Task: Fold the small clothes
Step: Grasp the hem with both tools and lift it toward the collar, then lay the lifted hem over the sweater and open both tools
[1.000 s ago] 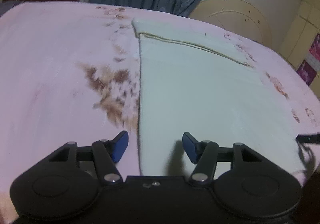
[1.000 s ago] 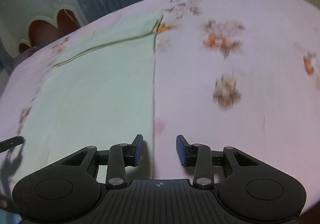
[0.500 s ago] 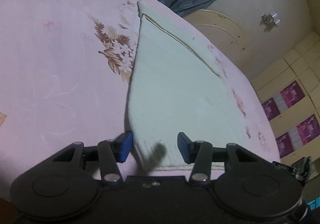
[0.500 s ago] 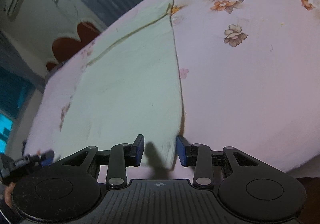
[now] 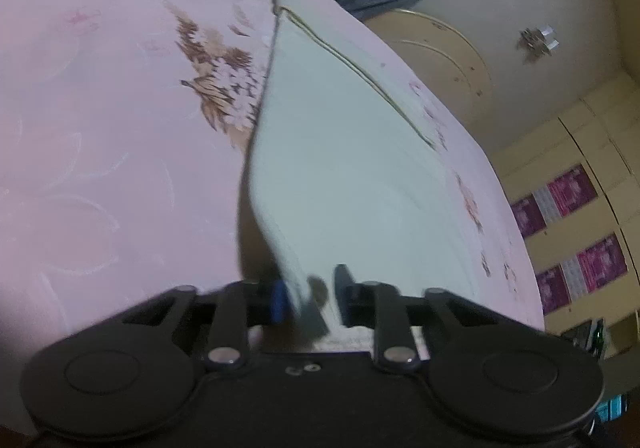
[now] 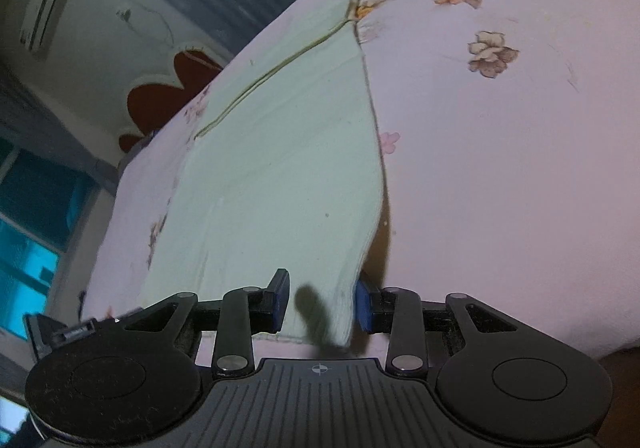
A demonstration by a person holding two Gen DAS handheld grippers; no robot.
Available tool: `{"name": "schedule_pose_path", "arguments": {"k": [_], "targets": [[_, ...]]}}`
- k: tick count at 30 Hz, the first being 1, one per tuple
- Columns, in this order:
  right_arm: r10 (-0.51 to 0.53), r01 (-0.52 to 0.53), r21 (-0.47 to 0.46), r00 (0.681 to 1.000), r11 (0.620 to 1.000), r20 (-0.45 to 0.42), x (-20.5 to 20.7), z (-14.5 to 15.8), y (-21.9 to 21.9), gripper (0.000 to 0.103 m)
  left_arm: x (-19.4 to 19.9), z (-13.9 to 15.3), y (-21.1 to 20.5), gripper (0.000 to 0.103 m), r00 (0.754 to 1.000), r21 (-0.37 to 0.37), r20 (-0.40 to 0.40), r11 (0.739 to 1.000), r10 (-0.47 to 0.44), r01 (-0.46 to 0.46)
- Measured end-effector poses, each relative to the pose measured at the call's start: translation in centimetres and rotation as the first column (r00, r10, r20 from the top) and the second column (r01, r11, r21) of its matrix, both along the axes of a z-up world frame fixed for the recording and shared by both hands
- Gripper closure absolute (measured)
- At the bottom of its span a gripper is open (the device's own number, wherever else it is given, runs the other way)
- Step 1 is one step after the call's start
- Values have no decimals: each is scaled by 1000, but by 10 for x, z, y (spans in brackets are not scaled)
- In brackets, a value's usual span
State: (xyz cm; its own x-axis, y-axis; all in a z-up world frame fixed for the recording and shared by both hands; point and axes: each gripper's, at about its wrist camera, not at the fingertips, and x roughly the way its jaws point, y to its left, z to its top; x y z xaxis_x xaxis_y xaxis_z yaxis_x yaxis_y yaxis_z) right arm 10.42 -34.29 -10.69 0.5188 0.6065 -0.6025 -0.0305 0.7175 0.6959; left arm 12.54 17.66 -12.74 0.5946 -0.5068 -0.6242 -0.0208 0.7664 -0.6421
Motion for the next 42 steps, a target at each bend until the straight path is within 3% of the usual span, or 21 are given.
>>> {"name": "schedule_pose_path", "arguments": {"k": [2,3,4,6,8,9,12,15,18,23,28,34,38,42], "targets": [[13,-13,-22,1000,1000,12,3,0,1,99,-1,5,-4,99,999,28,36,1000,6,-7],[20,-19,-33,999,999,30,3,5,1,100,-6,12,-3,99,996,3,87,1000,9,-10],[21,-19,-39,998,999,61,0,13,0,100,-11,20,-4,99,991,-8,134,1000,13,-12],[12,-9,-23,990,1000,139,-9,31,-7,100,-17,30,-7,99,985,37,171,999,24,-30],[8,1,-51,984,999,176,-12,36,-11,100,-14,22,-10,99,994,125,107,991,27,-40],[23,-10,-86,988,996,152,-8,31,-10,100,-10,15,-11,99,997,155,66,987,30,-40],[41,-30,-114,995,993,94,1,22,-5,100,-12,11,-10,99,995,104,62,991,78,-84],[27,-15,-72,985,997,173,5,44,-11,100,-14,30,-8,99,984,24,139,993,115,-120],[20,-3,-71,969,997,246,25,67,-10,100,5,55,-5,99,969,5,201,989,143,-147],[-23,39,-40,943,998,331,91,106,-6,100,72,101,-6,99,932,-59,321,986,169,-158],[-64,92,-61,931,994,360,174,129,-1,100,179,123,-11,99,918,-66,362,987,162,-148],[-114,135,-57,951,989,288,297,109,6,100,305,97,8,99,942,-40,301,988,151,-146],[-129,142,-55,975,988,182,372,72,7,100,366,59,19,99,970,-9,208,992,127,-128],[-146,150,-44,986,988,82,421,26,6,100,410,25,21,97,987,28,125,994,99,-103]]}}
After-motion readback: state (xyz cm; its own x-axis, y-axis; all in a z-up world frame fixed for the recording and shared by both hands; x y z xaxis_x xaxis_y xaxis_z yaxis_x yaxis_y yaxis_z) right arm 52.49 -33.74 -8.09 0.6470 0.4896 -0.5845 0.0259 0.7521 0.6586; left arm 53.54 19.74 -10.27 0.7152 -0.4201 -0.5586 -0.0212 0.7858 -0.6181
